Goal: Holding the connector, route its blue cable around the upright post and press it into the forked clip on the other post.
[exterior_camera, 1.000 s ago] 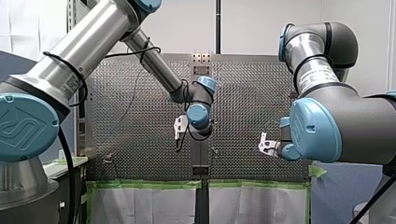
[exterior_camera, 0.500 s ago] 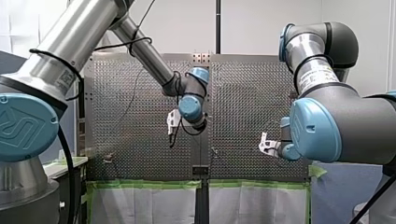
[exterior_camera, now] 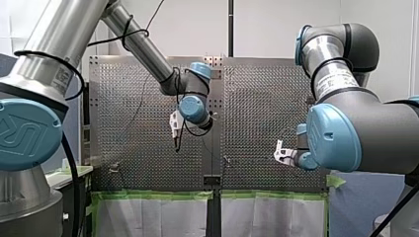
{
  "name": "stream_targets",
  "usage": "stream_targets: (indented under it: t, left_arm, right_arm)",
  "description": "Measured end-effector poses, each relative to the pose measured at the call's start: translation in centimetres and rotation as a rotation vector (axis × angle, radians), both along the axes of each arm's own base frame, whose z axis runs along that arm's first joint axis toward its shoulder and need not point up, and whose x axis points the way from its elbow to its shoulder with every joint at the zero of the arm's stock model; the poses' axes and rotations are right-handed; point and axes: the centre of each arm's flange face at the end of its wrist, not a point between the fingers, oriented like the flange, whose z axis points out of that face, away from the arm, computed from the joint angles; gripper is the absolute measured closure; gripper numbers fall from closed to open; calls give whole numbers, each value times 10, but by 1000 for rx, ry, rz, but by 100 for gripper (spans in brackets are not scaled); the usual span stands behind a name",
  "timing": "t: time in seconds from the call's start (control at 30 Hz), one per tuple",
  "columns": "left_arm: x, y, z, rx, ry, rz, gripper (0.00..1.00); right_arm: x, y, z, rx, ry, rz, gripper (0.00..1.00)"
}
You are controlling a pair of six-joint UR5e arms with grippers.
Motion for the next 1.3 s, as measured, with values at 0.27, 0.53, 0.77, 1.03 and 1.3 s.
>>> stream_targets:
  t: [0.27, 0.53, 0.77, 1.03, 1.3]
  left_arm:
    - [-14, 16, 14, -49, -51, 18, 0]
    - [-35, 34, 23, -66, -67, 18, 0]
    - [-51, 49, 28, -72, -73, 18, 0]
    - [-67, 67, 37, -134, -114, 18, 0]
    - [-81, 82, 44, -186, -161, 19, 0]
  right_arm:
    - [0, 0, 0, 2, 1, 0, 100]
    - [0, 0, 0, 2, 2, 0, 100]
    - [0, 0, 0, 2, 2, 0, 100]
    - [0, 0, 0, 1, 2, 0, 100]
    - [0, 0, 0, 1, 3, 0, 100]
